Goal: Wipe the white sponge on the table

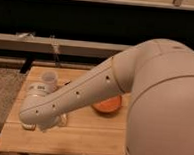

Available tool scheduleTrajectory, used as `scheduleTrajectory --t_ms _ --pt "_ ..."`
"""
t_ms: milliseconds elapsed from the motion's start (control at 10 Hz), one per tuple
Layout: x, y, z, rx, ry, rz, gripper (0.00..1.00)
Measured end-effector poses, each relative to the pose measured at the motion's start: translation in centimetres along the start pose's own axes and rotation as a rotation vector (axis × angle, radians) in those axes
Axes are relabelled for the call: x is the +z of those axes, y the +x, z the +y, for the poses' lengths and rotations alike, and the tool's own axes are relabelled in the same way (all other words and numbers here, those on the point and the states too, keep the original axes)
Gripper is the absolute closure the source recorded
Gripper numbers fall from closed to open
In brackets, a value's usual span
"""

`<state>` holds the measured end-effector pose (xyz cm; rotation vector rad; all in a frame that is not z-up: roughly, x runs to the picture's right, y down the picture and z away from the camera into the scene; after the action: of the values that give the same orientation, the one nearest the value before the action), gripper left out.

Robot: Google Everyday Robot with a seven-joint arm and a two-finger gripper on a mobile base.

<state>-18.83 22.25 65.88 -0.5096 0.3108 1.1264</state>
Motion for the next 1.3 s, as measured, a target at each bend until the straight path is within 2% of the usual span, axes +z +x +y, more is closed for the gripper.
scheduleTrajectory --t_ms 300,800,1300 --pt "0.7 -0.8 3.8 -0.044 -0.02 0.015 0.35" --pt "2.0 -2.2 10.1 -0.085 -0.077 0.041 0.35" --pt "3.8 -4.5 14.4 -0.099 -0.104 0.069 0.35"
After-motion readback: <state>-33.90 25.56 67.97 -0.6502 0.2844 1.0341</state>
